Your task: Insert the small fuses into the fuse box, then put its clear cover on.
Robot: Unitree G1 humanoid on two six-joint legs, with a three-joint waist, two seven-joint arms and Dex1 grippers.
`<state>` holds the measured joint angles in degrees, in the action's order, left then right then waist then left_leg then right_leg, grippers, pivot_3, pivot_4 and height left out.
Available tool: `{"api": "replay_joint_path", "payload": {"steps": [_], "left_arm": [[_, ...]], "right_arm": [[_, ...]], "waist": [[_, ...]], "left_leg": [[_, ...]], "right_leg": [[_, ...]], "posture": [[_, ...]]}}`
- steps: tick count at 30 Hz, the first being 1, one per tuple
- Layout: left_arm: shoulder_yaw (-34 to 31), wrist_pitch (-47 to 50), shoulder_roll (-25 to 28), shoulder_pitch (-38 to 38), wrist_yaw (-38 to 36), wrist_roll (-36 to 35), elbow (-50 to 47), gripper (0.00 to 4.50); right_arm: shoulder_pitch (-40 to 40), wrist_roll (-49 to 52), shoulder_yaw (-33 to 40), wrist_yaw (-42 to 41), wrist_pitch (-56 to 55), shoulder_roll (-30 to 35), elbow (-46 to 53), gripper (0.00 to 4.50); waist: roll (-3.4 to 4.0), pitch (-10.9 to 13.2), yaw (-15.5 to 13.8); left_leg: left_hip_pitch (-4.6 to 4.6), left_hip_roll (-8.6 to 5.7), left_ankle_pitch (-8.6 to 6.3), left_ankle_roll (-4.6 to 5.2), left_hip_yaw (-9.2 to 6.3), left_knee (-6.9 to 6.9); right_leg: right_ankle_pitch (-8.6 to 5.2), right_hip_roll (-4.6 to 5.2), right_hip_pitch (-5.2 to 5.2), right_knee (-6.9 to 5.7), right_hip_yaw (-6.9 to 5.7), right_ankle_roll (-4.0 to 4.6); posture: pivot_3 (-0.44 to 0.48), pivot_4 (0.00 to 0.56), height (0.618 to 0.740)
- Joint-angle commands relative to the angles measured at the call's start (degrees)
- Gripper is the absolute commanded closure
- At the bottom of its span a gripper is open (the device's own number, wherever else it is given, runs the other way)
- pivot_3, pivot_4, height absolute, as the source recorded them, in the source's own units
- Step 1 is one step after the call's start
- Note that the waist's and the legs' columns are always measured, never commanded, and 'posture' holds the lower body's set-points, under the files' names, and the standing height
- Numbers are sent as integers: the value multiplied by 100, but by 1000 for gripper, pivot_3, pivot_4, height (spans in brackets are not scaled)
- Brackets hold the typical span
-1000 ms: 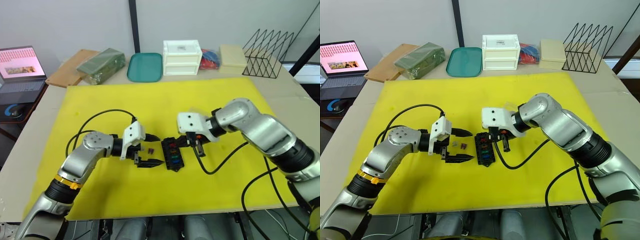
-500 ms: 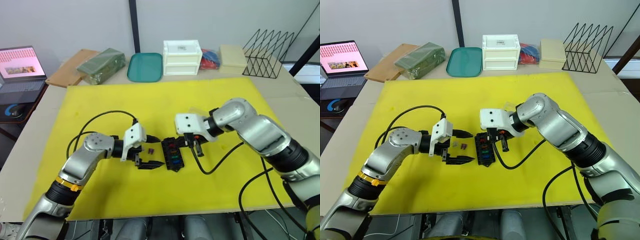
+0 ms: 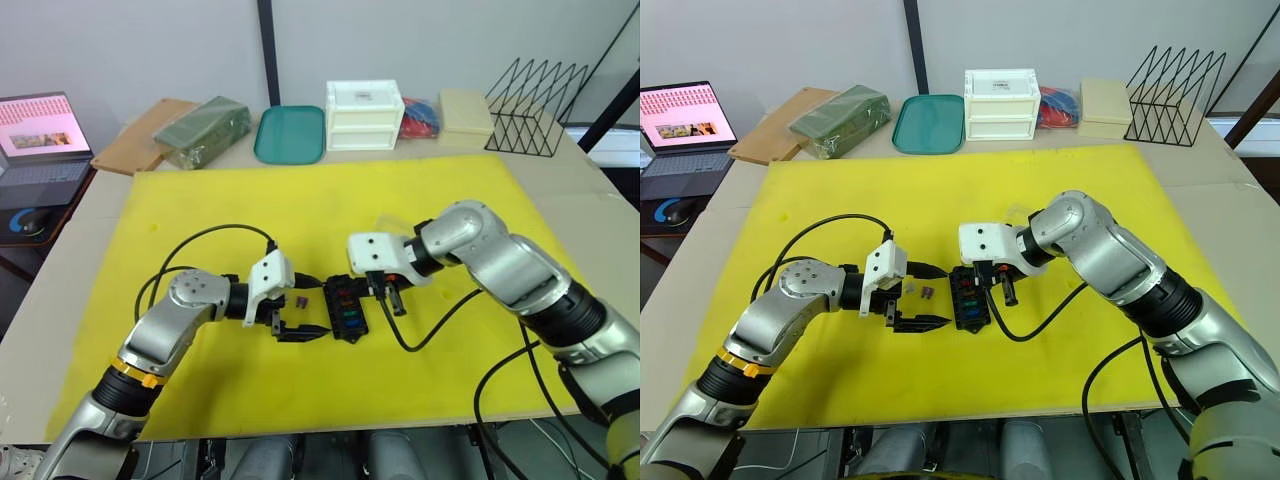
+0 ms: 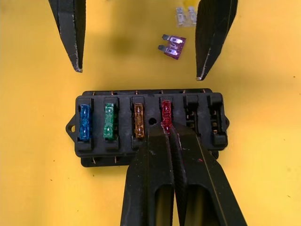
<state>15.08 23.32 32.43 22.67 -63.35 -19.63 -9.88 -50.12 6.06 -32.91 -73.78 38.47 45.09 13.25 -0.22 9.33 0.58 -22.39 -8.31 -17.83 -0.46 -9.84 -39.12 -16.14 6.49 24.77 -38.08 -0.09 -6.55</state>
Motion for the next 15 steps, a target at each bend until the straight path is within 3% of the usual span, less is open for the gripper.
{"api": "replay_joint_path", "payload": {"steps": [1,15], "left_arm": [[-10,-25,-33,-29,42,-17,-244,18],[3,41,-55,-56,122,-1,-328,18]], "right_arm": [[-10,-151,35,-50,-90,-4,-13,4500],[0,-379,-36,-186,-151,-167,-207,4500]], "waist": [[0,0,0],[0,-1,1]], "left_leg": [[0,0,0,0,0,0],[1,0,0,0,0,-1]], "right_leg": [[0,0,0,0,0,0],[0,0,-1,-1,0,0]], "posture": [[0,150,740],[0,150,740]]}}
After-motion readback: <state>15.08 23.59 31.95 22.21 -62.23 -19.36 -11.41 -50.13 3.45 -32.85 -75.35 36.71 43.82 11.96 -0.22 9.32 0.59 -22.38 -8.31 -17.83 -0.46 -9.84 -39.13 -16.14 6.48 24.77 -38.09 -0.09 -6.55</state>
